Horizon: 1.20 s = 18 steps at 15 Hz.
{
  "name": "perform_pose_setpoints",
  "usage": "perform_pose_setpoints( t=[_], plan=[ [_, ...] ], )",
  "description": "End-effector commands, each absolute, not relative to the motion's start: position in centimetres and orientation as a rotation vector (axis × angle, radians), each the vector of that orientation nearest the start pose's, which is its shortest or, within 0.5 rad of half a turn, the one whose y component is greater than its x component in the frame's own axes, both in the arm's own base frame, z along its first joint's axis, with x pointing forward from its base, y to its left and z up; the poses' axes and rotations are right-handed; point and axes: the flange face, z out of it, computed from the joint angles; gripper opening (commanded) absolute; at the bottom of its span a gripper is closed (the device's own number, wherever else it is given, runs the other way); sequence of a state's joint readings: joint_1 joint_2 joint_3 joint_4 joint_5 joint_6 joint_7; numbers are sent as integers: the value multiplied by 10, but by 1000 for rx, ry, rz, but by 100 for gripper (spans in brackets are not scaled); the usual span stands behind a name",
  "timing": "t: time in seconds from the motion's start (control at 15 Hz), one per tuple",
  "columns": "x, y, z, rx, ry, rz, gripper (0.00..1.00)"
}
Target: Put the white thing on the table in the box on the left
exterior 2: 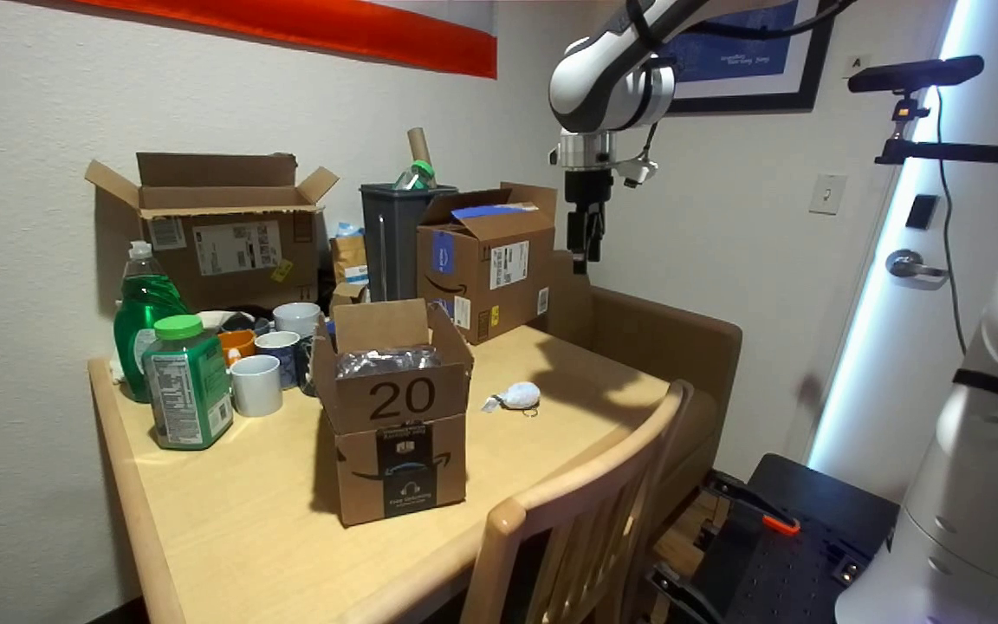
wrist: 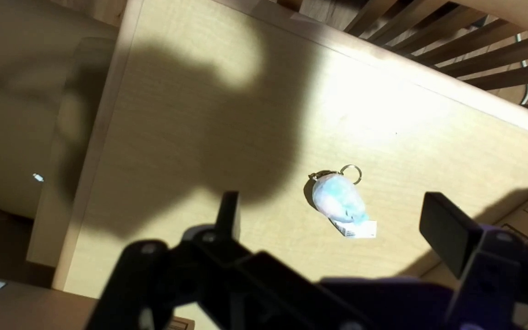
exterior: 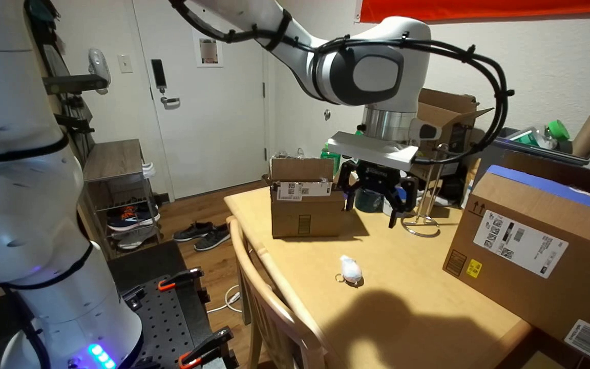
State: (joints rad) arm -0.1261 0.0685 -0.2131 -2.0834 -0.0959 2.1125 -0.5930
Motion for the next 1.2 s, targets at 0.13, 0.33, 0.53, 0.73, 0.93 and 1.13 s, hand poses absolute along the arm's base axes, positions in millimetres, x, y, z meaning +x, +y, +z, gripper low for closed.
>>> perform_pose_setpoints(
  t=[0.13, 0.33, 0.53, 0.73, 0.93, 1.13],
  plan=[
    [524, -178, 370, -3145, -529, 94, 100],
    [524, -174, 356, -3140, -554, 102, 100],
    [528, -173, 338, -3142, -571, 96, 100],
    [531, -169, 322, -3145, -597, 98, 100],
    [533, -163, 307, -3141, -639, 99, 100],
    [538, -157, 292, -3132, -664, 109, 100]
  ],
)
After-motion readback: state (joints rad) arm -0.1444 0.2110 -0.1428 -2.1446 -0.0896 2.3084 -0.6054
